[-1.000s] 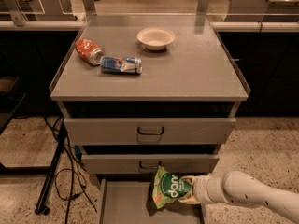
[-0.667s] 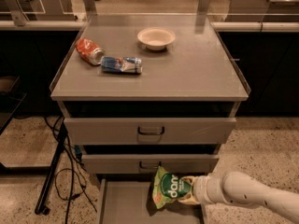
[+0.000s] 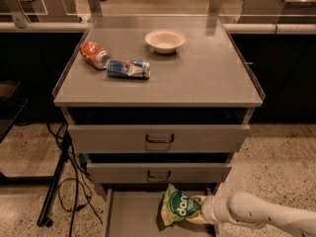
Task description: Place green rice chip bag into bottom drawer
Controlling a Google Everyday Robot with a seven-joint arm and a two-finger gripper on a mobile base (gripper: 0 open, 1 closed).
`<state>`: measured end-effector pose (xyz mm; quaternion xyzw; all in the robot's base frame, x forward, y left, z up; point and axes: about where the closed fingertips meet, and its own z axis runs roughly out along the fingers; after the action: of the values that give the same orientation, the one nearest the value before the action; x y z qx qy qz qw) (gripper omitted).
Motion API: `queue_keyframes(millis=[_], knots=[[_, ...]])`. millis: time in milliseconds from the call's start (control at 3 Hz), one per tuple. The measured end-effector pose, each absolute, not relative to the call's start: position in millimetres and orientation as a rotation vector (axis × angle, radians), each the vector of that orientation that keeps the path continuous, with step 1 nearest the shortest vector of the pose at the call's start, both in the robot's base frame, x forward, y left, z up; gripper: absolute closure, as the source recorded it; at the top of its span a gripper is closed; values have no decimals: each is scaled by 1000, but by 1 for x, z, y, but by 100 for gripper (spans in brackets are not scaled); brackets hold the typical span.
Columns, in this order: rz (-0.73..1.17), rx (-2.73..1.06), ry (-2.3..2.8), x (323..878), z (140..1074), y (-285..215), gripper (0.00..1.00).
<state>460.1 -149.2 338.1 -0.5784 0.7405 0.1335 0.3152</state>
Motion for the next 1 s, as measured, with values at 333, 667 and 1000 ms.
queue_keyframes(millis=[333,667,1000], knots=[[376,-1471,1988,454,287,-150,100],[400,-1425,2004,455,253,-151,100],[426,-1383,2050,476,209,-158,100]])
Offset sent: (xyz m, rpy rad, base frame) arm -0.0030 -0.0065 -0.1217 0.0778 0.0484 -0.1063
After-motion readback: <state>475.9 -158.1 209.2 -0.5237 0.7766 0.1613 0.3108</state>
